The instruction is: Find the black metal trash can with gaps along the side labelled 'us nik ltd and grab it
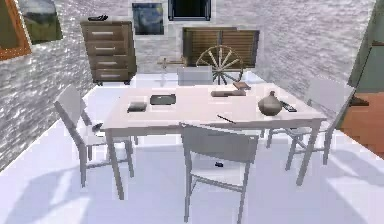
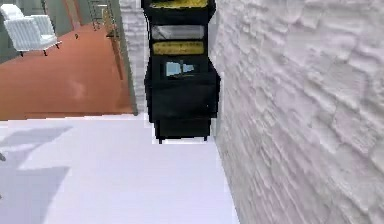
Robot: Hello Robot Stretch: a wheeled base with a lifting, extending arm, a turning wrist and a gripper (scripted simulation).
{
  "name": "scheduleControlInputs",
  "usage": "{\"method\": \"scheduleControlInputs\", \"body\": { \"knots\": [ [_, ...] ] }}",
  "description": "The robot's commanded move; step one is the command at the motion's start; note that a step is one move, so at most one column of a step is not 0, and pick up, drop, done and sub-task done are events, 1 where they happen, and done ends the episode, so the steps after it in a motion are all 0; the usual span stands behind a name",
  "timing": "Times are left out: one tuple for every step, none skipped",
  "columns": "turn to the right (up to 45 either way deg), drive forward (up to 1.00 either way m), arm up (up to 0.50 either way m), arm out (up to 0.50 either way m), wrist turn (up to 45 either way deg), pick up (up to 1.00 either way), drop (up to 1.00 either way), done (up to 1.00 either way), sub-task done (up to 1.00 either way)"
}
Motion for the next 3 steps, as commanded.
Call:
{"method": "scheduleControlInputs", "body": {
  "knots": [
    [0.0, 0.05, 0.0, 0.0, 0.0, 0.0, 0.0, 0.0, 0.0],
    [-45.0, 0.0, 0.0, 0.0, 0.0, 0.0, 0.0, 0.0, 0.0],
    [-33.0, 0.0, 0.0, 0.0, 0.0, 0.0, 0.0, 0.0, 0.0]
  ]
}}
